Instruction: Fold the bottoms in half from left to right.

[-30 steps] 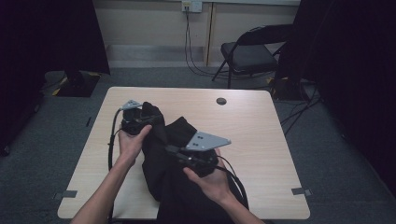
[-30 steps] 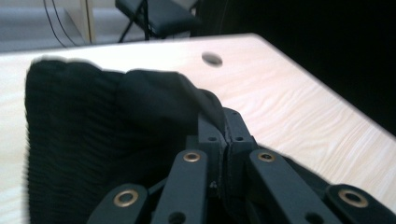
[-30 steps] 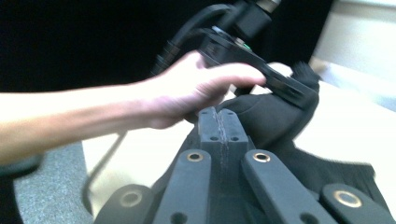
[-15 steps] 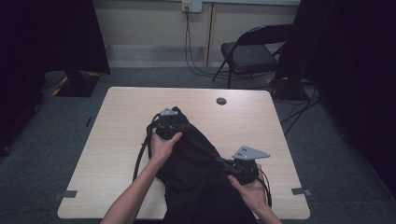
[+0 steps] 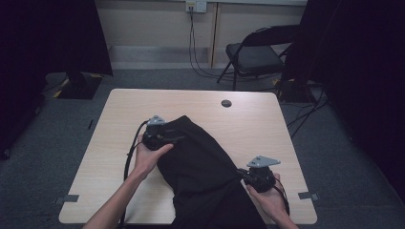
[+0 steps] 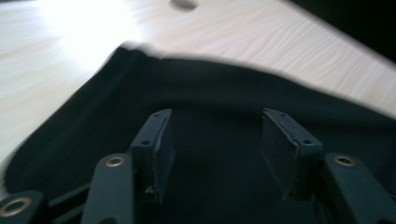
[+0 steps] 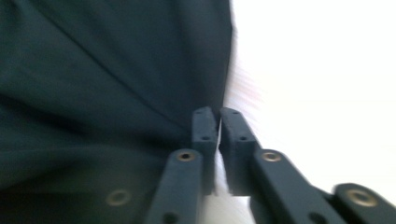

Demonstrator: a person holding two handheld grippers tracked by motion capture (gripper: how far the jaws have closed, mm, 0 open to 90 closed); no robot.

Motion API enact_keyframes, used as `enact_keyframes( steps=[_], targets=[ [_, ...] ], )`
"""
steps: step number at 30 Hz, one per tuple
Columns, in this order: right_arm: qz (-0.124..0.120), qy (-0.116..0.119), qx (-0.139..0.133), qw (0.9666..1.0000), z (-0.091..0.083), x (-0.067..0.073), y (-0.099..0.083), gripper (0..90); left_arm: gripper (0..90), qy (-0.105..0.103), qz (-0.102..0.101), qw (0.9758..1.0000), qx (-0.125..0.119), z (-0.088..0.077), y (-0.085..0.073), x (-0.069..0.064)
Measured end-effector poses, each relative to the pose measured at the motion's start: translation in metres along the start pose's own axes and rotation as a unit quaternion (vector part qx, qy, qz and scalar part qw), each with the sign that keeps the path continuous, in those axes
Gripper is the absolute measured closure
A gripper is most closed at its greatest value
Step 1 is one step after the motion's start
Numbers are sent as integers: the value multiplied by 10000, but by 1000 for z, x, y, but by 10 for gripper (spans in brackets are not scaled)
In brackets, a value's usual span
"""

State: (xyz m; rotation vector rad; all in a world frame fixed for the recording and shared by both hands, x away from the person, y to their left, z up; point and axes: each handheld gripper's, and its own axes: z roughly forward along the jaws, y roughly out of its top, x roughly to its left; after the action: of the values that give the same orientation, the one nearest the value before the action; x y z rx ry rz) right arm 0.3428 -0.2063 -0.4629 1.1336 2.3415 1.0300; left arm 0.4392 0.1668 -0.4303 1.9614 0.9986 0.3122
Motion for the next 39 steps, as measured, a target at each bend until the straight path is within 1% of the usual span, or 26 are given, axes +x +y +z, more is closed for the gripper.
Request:
enact_keyframes(
  steps=[1,2,3,4,6,8,10,11,12,13,15,16,19,20,21,23,24,25,27,30,31,33,35,36,37,39],
  targets=[
    [-1,-75,80,9999,-2,-3,-3,796,445,43,55,10000,0,-5,-8,0],
    [-30,-191,131,9997,-5,-6,-5,757,446,-40,-74,9999,-67,-9,-16,1],
    [4,-323,120,9994,-8,-8,-7,712,446,-61,-128,9999,8,-11,-24,1],
    [78,-405,67,9991,-10,-9,-7,686,448,-93,-70,9999,37,-13,-30,-1],
    [0,-426,-148,9990,-15,-4,-3,658,482,-201,63,9995,214,-14,-41,-9],
    [-90,-267,-375,9989,-17,9,4,645,520,-461,242,9979,373,-14,-49,-20],
    [-233,64,-523,9983,-13,25,11,655,536,-666,381,9954,565,-11,-58,-35],
    [-371,295,-549,9974,-8,37,14,664,544,-717,414,9947,611,-10,-61,-39],
    [-468,388,-532,9967,-4,44,16,665,544,-749,448,9938,683,-7,-66,-44],
    [-588,500,-453,9960,3,53,19,666,535,-739,413,9933,792,-2,-70,-47],
    [-766,728,-338,9938,17,68,22,664,457,-565,385,9930,963,8,-76,-51],
    [-861,823,-267,9925,24,74,23,661,444,-552,441,9932,925,11,-77,-52],
    [-1046,999,-39,9895,41,87,24,629,482,-231,646,9940,858,17,-74,-54],
    [-1067,1021,36,9890,47,88,24,626,504,-79,799,9933,837,20,-73,-55],
    [-1053,1038,106,9890,53,89,23,620,513,-25,964,9917,848,22,-71,-53],
    [-1117,960,263,9887,64,91,24,614,522,18,911,9921,865,27,-66,-47],
    [-1013,994,175,9897,69,91,25,620,527,37,907,9924,831,31,-63,-42],
    [-904,1037,166,9904,74,90,28,620,539,111,989,9915,832,34,-60,-36],
    [-852,1011,148,9911,85,92,37,619,567,115,931,9921,830,41,-52,-24],
    [-891,892,57,9920,105,96,53,618,584,379,741,9951,539,52,-46,-4],
    [-856,896,44,9923,114,94,61,611,585,387,698,9956,488,55,-45,-1],
    [-804,842,132,9931,121,92,70,580,585,443,603,9962,442,59,-41,6],
    [-927,630,204,9935,121,89,80,519,592,462,597,9961,455,61,-38,11],
    [-844,738,96,9936,116,87,82,516,592,430,620,9961,464,63,-36,13],
    [-640,976,-68,9931,105,83,82,511,592,398,639,9962,441,63,-36,15],
    [-665,1119,-194,9913,88,82,79,511,593,383,587,9971,299,64,-38,20]
  ],
)
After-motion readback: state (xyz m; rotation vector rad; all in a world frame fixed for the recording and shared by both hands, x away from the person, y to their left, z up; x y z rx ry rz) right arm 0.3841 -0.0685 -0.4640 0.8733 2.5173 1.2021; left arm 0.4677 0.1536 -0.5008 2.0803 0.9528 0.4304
